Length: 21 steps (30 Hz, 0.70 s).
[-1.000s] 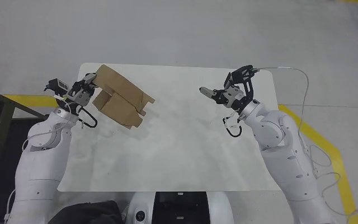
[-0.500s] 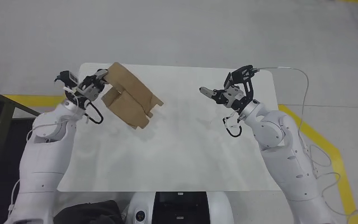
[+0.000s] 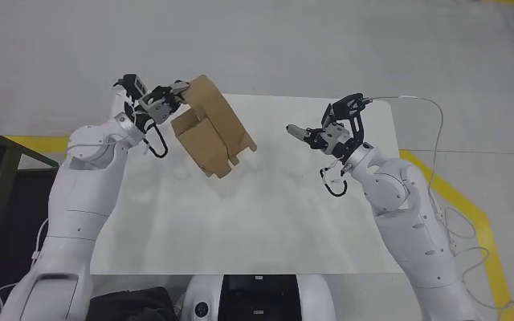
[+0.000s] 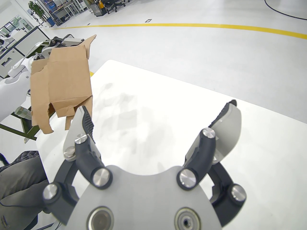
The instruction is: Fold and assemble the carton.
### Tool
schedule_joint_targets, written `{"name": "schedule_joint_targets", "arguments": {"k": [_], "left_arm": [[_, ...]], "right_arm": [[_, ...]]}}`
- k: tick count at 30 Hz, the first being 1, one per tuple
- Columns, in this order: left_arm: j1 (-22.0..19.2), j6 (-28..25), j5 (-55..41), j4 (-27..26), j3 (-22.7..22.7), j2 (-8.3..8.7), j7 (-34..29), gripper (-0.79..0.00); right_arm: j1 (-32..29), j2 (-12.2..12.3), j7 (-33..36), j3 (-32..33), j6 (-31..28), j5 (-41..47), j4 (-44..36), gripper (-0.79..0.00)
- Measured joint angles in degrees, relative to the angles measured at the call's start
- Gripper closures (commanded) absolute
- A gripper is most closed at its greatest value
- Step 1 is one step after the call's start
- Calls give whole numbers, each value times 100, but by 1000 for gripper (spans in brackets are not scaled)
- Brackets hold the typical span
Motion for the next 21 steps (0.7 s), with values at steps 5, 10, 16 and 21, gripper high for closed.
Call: {"name": "schedule_joint_targets", "arguments": {"k": [5, 10, 16, 21], "left_arm": [[-307, -1, -58, 267, 332, -101, 113, 0], [-425, -81, -127, 348, 498, -172, 205, 0], [-413, -214, -200, 365, 559, -228, 391, 0], [-402, -204, -251, 370, 594, -265, 470, 0]], "right_arm": [[-104, -3, -34, 0, -140, 293, -24, -785], [-149, 1, 288, 18, -829, 1555, 47, -785], [-81, -8, 967, -128, -1228, 3324, 317, -785], [68, -57, 1295, -450, -1163, 4111, 619, -785]]}}
